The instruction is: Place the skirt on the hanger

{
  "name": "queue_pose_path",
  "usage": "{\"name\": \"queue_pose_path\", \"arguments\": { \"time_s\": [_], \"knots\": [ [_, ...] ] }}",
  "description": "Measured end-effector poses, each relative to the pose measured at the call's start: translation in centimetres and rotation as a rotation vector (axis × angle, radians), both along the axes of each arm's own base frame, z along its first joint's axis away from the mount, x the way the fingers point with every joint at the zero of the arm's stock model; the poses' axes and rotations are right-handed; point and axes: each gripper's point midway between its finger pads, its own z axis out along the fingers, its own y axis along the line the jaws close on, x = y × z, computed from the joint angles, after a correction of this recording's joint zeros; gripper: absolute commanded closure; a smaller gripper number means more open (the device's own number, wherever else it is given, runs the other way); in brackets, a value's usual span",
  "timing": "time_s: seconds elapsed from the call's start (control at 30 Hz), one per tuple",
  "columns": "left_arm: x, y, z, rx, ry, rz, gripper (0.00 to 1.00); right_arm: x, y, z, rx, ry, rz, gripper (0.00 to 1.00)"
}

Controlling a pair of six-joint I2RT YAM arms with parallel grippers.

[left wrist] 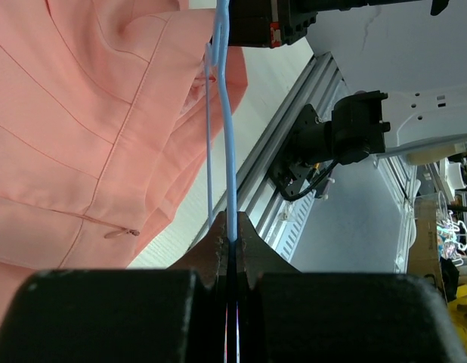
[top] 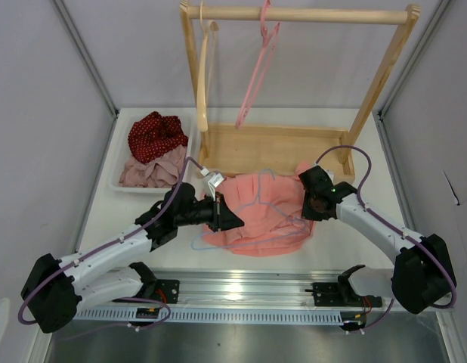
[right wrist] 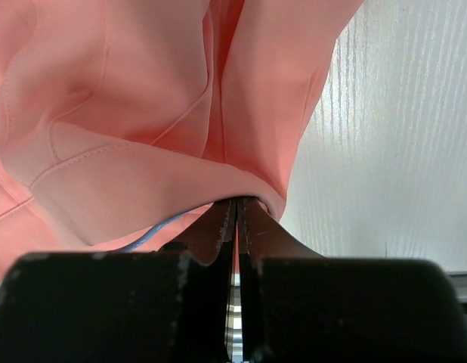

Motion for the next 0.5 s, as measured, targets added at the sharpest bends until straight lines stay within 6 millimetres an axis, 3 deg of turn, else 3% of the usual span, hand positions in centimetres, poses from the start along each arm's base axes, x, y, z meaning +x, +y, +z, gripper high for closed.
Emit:
{"name": "queue_pose_path", "arguments": {
  "time_s": [0.5],
  "knots": [
    [-0.35,0.2,-0.03,0.005,0.009,0.0,1.0,-0.03,0.02,-0.19,-0.007,0.005,0.002,1.0]
  ]
}}
